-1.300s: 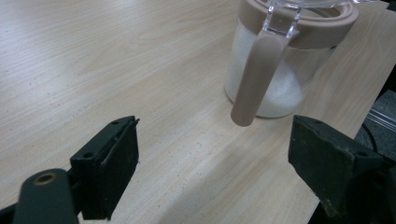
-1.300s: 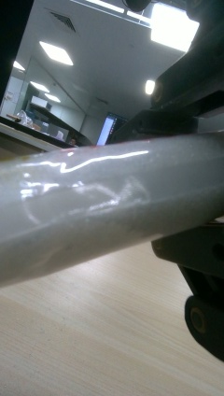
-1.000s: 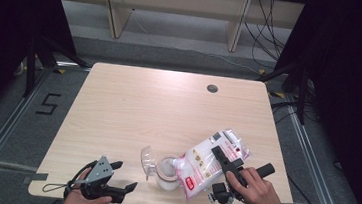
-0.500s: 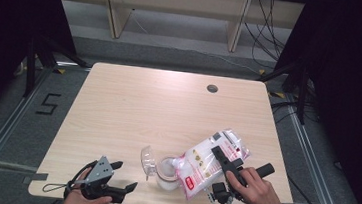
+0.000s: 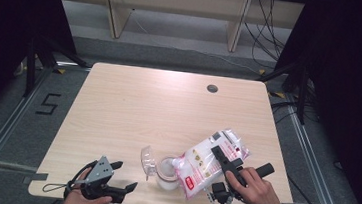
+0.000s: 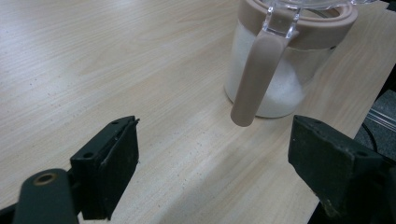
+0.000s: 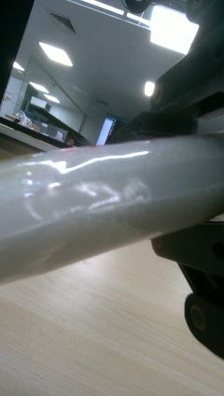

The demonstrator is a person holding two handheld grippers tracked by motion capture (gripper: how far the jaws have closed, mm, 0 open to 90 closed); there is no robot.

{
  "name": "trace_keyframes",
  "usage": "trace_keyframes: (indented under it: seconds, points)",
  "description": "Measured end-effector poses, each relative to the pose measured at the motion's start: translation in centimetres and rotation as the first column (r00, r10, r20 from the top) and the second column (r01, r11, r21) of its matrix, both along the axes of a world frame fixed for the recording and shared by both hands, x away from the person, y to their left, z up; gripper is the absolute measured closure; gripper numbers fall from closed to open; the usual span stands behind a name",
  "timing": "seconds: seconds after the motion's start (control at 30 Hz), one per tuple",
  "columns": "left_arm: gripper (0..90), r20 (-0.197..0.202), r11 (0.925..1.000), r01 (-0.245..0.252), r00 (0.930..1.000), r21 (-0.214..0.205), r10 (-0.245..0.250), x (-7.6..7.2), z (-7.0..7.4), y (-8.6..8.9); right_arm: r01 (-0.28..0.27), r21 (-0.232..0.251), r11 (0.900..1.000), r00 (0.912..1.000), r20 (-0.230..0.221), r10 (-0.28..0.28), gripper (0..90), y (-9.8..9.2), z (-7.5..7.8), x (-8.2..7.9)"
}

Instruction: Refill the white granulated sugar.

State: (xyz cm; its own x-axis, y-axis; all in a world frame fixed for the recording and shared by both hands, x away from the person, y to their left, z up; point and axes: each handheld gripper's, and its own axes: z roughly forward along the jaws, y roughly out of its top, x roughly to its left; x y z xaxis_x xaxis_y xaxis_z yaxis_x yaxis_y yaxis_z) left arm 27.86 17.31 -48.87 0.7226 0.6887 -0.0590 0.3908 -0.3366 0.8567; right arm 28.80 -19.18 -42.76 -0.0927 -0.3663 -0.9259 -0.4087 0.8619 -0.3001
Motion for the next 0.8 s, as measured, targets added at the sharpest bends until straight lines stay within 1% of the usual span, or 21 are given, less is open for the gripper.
trace_keyframes:
  seconds: [0.03, 0.1, 0.2, 0.23, 0.53, 0.57, 0.6, 0.63, 0.8]
  points:
    - [16.0, -0.001, 1.0000, 0.000, 1.0000, 0.000, 0.000, 0.00, 0.00, 0.01, -0.014, -0.017, 0.9998, 0.9999, 0.004, 0.014, 67.4, 0.07, 0.08, 0.09]
    - [16.0, 0.000, 1.0000, 0.000, 1.0000, 0.000, 0.000, -0.01, 0.00, 0.00, 0.014, -0.008, 0.9999, 0.9998, -0.010, -0.014, 67.5, -0.04, -0.01, -0.03]
    - [16.0, -0.001, 1.0000, 0.000, 1.0000, 0.000, 0.000, -0.01, 0.01, 0.01, 0.002, -0.016, 0.9999, 1.0000, -0.006, -0.002, 67.4, 0.03, 0.07, 0.04]
    - [16.0, 0.000, 1.0000, 0.000, 1.0000, 0.000, 0.000, 0.00, 0.01, 0.01, 0.013, -0.009, 0.9999, 0.9999, -0.010, -0.013, 67.4, -0.04, 0.00, -0.01]
    - [16.0, 0.000, 1.0000, 0.000, 1.0000, 0.000, 0.000, -0.01, 0.00, 0.00, 0.006, -0.003, 1.0000, 0.9999, -0.011, -0.006, 67.4, -0.09, -0.11, 0.16]
    - [16.0, -0.001, 0.9999, -0.005, 1.0000, -0.014, 0.005, -0.04, -0.03, -0.09, 0.007, 0.000, 1.0000, 0.9999, -0.013, -0.007, 67.4, -0.12, -0.17, 0.17]
    - [16.0, -0.001, 0.9999, -0.005, 1.0000, -0.014, 0.005, -0.04, -0.03, -0.09, 0.007, 0.000, 1.0000, 0.9999, -0.013, -0.007, 67.4, -0.12, -0.17, 0.17]
    - [16.0, -0.001, 1.0000, 0.001, 1.0000, 0.001, -0.001, 0.01, 0.00, 0.02, 0.009, 0.000, 1.0000, 0.9999, -0.013, -0.009, 67.5, -0.11, -0.19, 0.18]
    - [16.0, -0.001, 1.0000, 0.001, 1.0000, -0.001, -0.001, 0.00, 0.00, 0.01, 0.008, 0.000, 1.0000, 1.0000, -0.006, -0.008, 67.4, -0.08, -0.20, 0.19]
